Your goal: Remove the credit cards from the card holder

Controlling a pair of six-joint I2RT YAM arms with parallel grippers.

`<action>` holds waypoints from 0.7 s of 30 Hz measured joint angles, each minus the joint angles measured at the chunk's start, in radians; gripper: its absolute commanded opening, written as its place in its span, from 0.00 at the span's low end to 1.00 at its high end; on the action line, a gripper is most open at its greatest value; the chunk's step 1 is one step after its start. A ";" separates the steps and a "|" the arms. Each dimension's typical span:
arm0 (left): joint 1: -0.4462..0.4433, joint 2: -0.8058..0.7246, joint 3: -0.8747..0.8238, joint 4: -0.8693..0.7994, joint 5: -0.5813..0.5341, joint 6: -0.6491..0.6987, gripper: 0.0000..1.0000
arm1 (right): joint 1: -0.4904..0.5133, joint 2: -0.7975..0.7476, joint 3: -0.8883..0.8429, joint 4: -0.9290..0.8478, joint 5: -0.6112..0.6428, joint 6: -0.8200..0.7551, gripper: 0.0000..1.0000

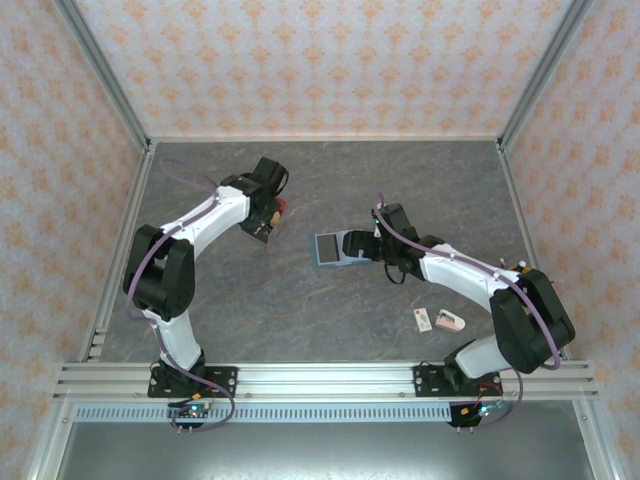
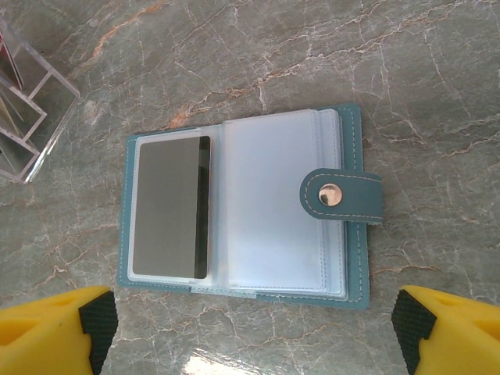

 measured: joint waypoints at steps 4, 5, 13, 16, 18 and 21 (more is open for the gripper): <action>0.024 0.004 -0.002 0.027 0.043 -0.014 0.06 | 0.000 0.000 0.000 0.000 0.000 0.000 0.92; 0.028 0.006 -0.002 0.035 0.057 -0.014 0.10 | 0.000 0.000 0.000 0.000 -0.001 0.000 0.92; 0.046 0.010 -0.002 0.072 0.116 0.003 0.28 | 0.000 0.000 0.000 0.000 -0.001 0.000 0.92; 0.046 0.003 -0.002 0.071 0.116 0.023 0.31 | 0.000 0.000 0.000 0.000 -0.002 0.000 0.92; 0.046 -0.020 -0.006 0.071 0.114 0.042 0.32 | 0.000 0.000 0.000 0.000 -0.004 0.000 0.92; 0.046 -0.084 -0.027 0.070 0.114 0.079 0.40 | 0.000 0.000 0.000 0.000 -0.005 0.000 0.91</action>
